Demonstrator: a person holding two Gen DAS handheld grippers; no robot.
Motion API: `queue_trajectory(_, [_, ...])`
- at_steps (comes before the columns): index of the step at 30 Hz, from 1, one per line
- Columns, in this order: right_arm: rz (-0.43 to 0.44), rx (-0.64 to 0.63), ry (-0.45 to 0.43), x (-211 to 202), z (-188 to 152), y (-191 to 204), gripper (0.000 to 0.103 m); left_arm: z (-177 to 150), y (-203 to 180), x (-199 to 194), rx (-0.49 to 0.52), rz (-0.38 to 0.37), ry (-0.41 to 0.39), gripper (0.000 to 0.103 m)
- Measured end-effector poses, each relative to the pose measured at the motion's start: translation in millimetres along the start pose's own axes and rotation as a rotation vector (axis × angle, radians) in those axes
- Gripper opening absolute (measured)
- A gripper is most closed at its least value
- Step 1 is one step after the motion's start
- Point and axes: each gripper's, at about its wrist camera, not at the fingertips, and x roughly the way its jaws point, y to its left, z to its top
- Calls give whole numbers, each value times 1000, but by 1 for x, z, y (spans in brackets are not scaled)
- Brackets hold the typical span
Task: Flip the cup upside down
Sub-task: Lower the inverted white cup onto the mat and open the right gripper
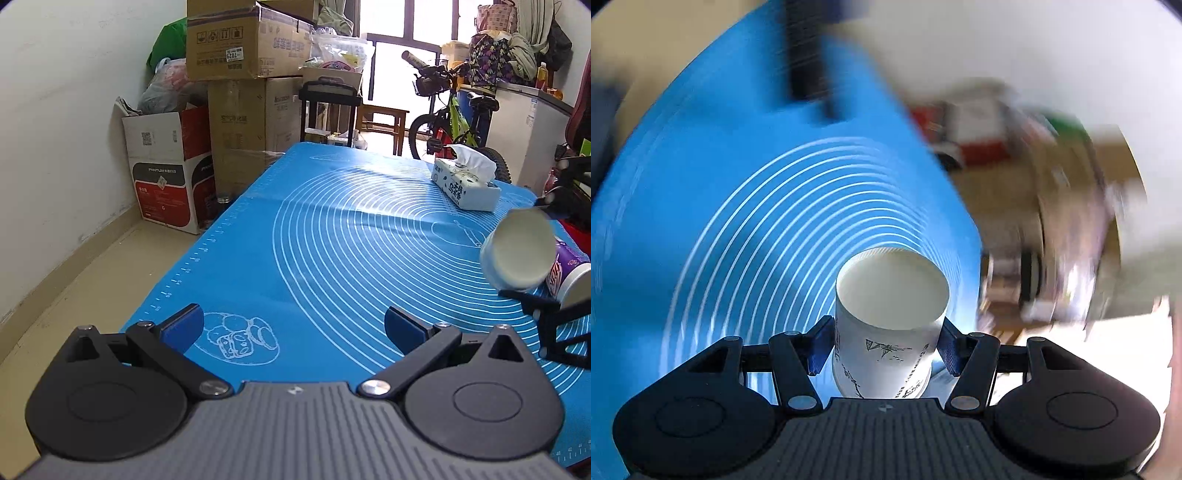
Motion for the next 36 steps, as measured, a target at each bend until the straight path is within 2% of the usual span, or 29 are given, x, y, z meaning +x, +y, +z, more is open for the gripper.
queue_trajectory(3, [60, 380, -19, -8, -23, -34, 63, 1, -4, 0, 5, -9, 0, 103])
queue_trajectory(6, [127, 703, -46, -9, -58, -57, 63, 2, -9, -1, 17, -13, -5, 103])
queue_trajectory(8, [183, 893, -81, -10, -86, -59, 63, 1, -12, -1, 25, -16, -3, 103])
queue_trajectory(11, [229, 1063, -97, -12, -121, -54, 63, 1, -16, -1, 36, -20, 3, 103])
queue_trajectory(17, [262, 1225, -99, 2, -146, -40, 64, 1, -23, 0, 43, -39, 7, 103])
queue_trajectory(22, [289, 1325, -76, 32, -148, -41, 63, -1, -28, -1, 53, -50, 8, 103])
queue_trajectory(29, [254, 1272, -62, 26, -135, -37, 71, -1, -30, -2, 52, -60, 8, 103])
queue_trajectory(31, [236, 1269, -61, 23, -133, -38, 79, -1, -31, -3, 54, -63, 10, 103])
queue_trajectory(35, [208, 1272, -65, 12, -132, -40, 85, -1, -32, -5, 61, -73, 11, 103])
queue_trajectory(36, [199, 1276, -62, 8, -132, -41, 91, -1, -32, -6, 64, -75, 11, 103])
